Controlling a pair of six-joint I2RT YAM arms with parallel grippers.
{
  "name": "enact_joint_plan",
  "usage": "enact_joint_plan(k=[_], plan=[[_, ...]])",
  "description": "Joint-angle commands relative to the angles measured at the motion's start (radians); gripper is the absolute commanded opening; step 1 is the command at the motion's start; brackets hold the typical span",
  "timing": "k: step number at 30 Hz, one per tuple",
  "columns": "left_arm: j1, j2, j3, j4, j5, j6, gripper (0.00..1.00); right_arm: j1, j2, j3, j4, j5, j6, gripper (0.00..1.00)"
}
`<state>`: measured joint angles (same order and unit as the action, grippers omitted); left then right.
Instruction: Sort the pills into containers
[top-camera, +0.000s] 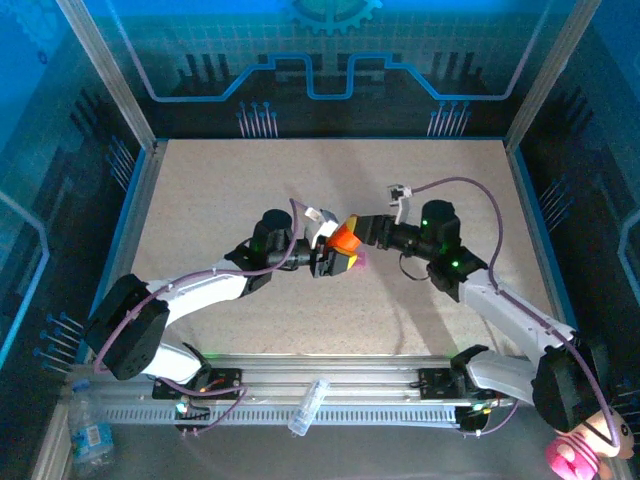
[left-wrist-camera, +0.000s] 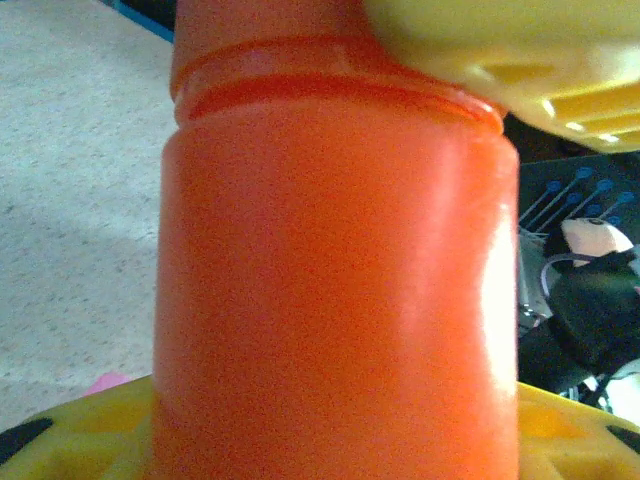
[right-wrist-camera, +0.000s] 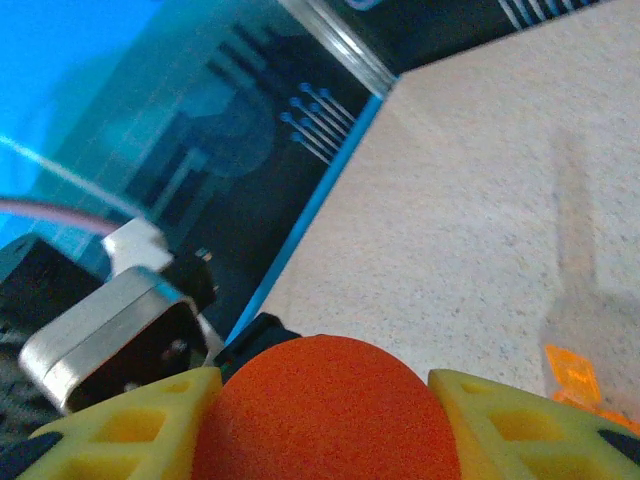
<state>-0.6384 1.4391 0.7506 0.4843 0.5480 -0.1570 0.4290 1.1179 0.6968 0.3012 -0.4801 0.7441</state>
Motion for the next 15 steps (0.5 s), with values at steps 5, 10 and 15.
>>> enact_joint_plan(k=[5,10,15], plan=[[0.019,-0.009,-0.005,0.091,0.064,-0.101,0.00,-0.116,0.004,0.010,0.199,-0.253,-0.129,0.48],[0.020,-0.007,-0.003,0.102,0.055,-0.106,0.00,-0.115,0.016,0.004,0.206,-0.241,-0.094,0.49],[0.019,-0.006,0.006,0.081,0.017,-0.087,0.00,-0.076,0.010,-0.008,0.165,-0.162,-0.020,0.60]])
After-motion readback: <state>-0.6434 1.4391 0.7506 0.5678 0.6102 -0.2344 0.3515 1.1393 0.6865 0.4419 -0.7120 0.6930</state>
